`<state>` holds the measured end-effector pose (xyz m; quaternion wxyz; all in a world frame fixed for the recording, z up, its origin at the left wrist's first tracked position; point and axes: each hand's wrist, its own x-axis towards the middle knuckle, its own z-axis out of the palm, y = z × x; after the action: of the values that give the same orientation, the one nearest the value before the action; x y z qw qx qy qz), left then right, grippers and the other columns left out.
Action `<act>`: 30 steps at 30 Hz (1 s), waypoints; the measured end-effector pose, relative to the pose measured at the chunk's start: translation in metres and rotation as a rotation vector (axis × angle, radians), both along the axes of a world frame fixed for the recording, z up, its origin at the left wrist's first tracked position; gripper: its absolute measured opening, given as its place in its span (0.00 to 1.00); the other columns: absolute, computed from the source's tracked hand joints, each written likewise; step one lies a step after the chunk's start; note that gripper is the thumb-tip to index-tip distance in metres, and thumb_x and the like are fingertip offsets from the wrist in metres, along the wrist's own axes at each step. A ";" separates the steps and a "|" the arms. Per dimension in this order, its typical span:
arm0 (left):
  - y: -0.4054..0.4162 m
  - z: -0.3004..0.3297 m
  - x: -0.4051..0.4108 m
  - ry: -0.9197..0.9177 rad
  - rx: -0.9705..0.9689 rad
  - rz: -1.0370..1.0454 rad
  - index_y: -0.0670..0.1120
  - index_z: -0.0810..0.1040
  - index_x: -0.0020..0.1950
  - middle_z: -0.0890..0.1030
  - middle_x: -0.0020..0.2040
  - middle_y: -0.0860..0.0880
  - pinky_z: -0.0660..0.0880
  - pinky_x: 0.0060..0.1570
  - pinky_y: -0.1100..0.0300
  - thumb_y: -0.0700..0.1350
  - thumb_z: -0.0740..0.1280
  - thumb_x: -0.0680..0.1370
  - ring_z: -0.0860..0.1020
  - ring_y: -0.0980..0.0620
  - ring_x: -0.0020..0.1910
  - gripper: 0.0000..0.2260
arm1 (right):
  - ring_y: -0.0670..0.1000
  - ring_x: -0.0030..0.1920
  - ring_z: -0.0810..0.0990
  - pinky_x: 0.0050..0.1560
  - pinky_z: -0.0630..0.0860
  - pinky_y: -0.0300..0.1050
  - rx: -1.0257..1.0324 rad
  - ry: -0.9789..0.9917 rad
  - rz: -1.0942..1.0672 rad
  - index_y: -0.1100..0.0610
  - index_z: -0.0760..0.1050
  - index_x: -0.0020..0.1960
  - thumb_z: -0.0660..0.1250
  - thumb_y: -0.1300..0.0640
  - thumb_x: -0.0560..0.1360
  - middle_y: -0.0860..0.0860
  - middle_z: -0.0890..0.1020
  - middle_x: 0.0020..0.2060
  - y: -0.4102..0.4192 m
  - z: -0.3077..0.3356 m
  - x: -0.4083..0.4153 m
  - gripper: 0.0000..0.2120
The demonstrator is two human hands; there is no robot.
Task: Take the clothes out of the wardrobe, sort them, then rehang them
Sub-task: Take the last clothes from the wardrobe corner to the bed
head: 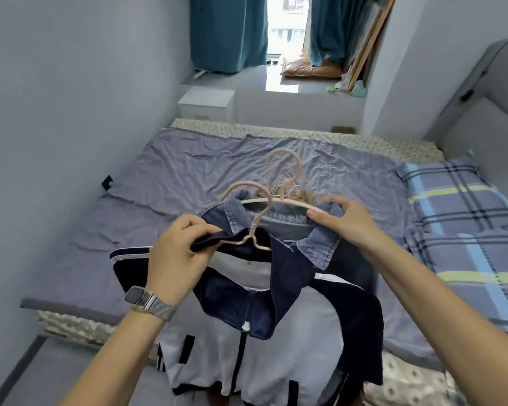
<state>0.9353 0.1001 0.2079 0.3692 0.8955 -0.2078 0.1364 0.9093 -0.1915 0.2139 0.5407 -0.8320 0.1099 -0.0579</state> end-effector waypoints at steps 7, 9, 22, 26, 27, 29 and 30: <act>-0.073 -0.009 0.091 0.074 0.019 -0.028 0.54 0.81 0.42 0.72 0.40 0.60 0.73 0.47 0.54 0.48 0.69 0.72 0.73 0.61 0.41 0.02 | 0.45 0.43 0.78 0.47 0.72 0.40 -0.054 -0.022 0.153 0.54 0.80 0.44 0.72 0.50 0.72 0.48 0.82 0.40 -0.075 0.045 0.139 0.08; -0.088 -0.019 0.110 0.094 0.013 0.002 0.55 0.81 0.42 0.72 0.39 0.60 0.73 0.49 0.48 0.50 0.67 0.70 0.72 0.62 0.41 0.04 | 0.45 0.46 0.77 0.49 0.71 0.43 -0.115 0.018 0.150 0.56 0.80 0.47 0.72 0.47 0.72 0.49 0.82 0.43 -0.092 0.017 0.172 0.12; -0.131 -0.072 0.185 0.229 0.005 0.190 0.58 0.78 0.42 0.73 0.38 0.62 0.72 0.50 0.46 0.47 0.65 0.68 0.72 0.66 0.39 0.07 | 0.58 0.61 0.76 0.59 0.69 0.50 -0.534 0.373 0.105 0.57 0.68 0.64 0.72 0.39 0.68 0.55 0.78 0.60 -0.154 -0.198 0.312 0.33; -0.143 -0.082 0.206 0.226 0.031 0.195 0.59 0.75 0.47 0.74 0.38 0.61 0.72 0.49 0.47 0.46 0.66 0.68 0.73 0.65 0.40 0.11 | 0.60 0.62 0.74 0.61 0.68 0.51 -0.604 0.542 0.080 0.55 0.63 0.66 0.69 0.49 0.70 0.58 0.76 0.60 -0.166 -0.227 0.342 0.29; -0.146 -0.086 0.210 0.225 0.037 0.197 0.59 0.75 0.47 0.74 0.38 0.61 0.72 0.48 0.48 0.47 0.66 0.68 0.73 0.65 0.40 0.10 | 0.60 0.62 0.73 0.61 0.69 0.51 -0.617 0.593 0.101 0.56 0.63 0.67 0.68 0.51 0.70 0.58 0.76 0.61 -0.171 -0.235 0.345 0.28; -0.154 -0.093 0.216 0.231 0.052 0.202 0.59 0.74 0.47 0.74 0.38 0.62 0.71 0.48 0.51 0.49 0.65 0.68 0.72 0.67 0.41 0.10 | 0.61 0.62 0.74 0.59 0.70 0.50 -0.665 0.656 0.169 0.57 0.63 0.68 0.68 0.55 0.70 0.59 0.75 0.62 -0.180 -0.249 0.346 0.29; -0.158 -0.096 0.219 0.239 0.061 0.205 0.59 0.74 0.48 0.74 0.38 0.63 0.71 0.48 0.51 0.49 0.65 0.68 0.72 0.67 0.41 0.10 | 0.61 0.62 0.74 0.57 0.71 0.49 -0.653 0.651 0.199 0.59 0.64 0.69 0.68 0.56 0.70 0.60 0.75 0.62 -0.182 -0.251 0.343 0.29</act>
<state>1.1540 -0.0579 0.1115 0.3481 0.9327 -0.0738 0.0594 1.2520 -0.3737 -0.0374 0.1910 -0.9400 0.1695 0.2264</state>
